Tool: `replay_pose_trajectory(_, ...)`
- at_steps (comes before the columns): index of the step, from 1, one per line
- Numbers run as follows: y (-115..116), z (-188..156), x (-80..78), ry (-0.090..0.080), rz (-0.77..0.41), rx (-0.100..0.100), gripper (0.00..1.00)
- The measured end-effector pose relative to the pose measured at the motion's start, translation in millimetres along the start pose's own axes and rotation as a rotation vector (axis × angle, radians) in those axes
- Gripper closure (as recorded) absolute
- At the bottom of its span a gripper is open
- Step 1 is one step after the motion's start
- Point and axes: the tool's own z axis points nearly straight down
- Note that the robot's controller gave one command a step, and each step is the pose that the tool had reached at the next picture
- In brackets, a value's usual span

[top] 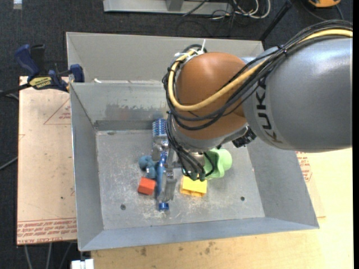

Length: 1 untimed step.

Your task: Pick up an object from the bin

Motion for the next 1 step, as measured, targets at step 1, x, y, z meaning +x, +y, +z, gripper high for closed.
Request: replay_pose_trajectory(1, -59.4, 105.0, -44.3, -0.003, 0.243, 0.001, 0.00)
